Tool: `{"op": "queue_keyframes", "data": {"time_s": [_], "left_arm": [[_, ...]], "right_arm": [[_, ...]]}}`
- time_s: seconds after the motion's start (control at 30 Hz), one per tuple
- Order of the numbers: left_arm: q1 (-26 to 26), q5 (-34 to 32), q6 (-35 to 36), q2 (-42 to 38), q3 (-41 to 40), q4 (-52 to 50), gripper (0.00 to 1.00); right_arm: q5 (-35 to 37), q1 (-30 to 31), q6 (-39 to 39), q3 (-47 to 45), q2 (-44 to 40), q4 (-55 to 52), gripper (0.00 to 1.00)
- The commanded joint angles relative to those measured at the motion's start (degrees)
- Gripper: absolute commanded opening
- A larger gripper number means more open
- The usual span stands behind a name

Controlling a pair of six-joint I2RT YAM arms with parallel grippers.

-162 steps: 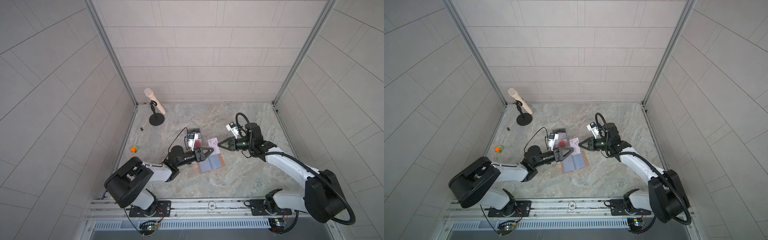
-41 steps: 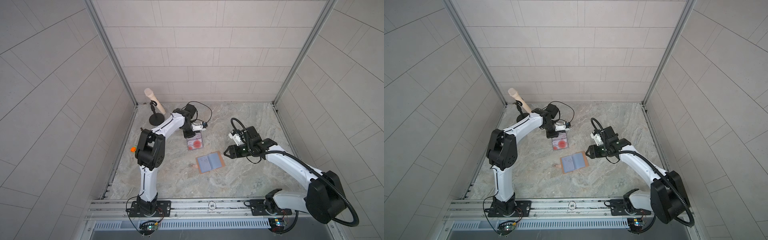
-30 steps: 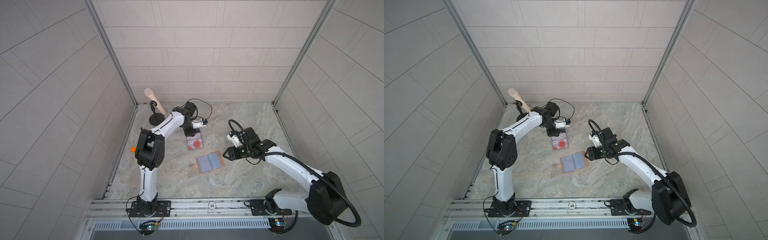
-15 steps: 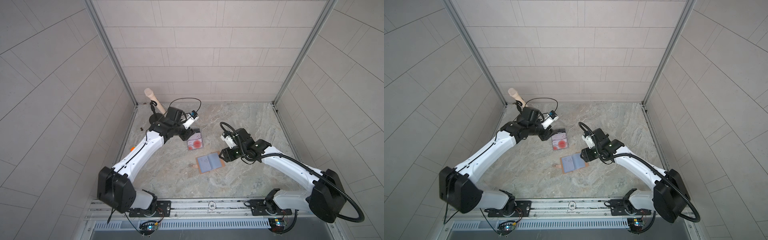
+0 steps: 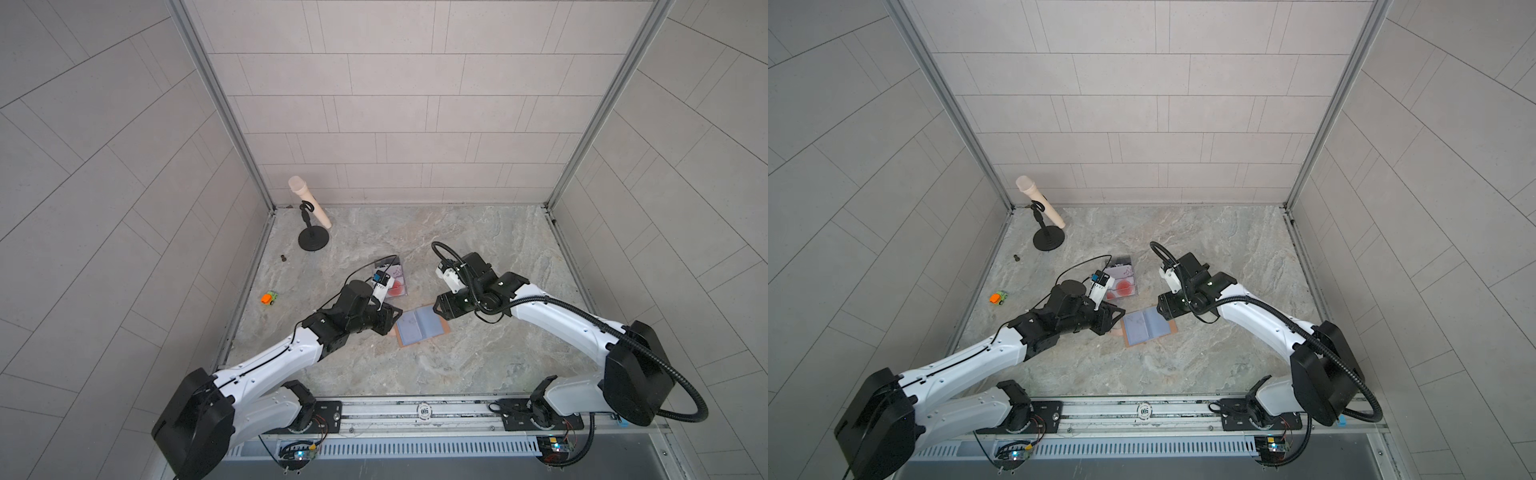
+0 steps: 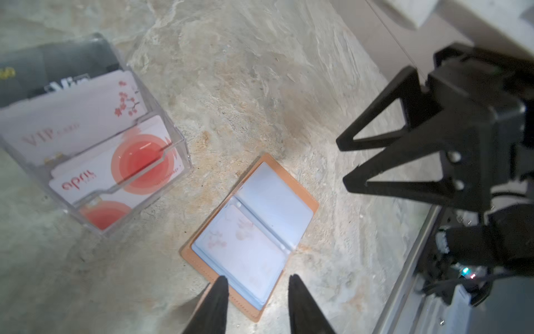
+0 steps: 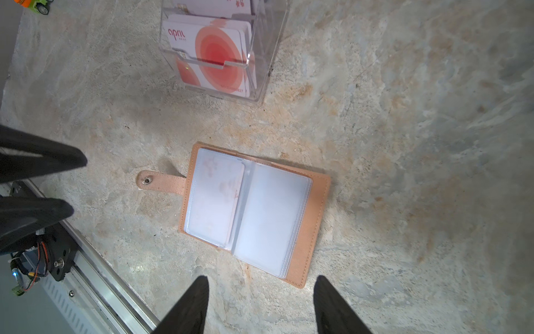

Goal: Take the credit cards out of the card holder
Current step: Flip over the card slot in the card holder.

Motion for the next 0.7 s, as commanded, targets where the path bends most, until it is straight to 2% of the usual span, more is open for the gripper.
{"op": "queue_keyframes", "data": {"time_s": [0.0,0.37,0.67], "left_arm": [[-2.20,-5.60,-8.43,-0.16,-4.89,9.15,0.31],[-6.42,-13.78,-13.63,2.26,-11.62,9.99,0.13],[-6.42,-15.87,-14.75,3.73,-15.96,13.88,0.13]], "right_arm": [[2.14,1.09,1.40,1.85,1.47,-0.07,0.60],[6.43,6.12,3.32,4.56,6.35,-0.26,0.59],[9.58,12.26,5.87,8.26,13.79,1.05,0.58]]}}
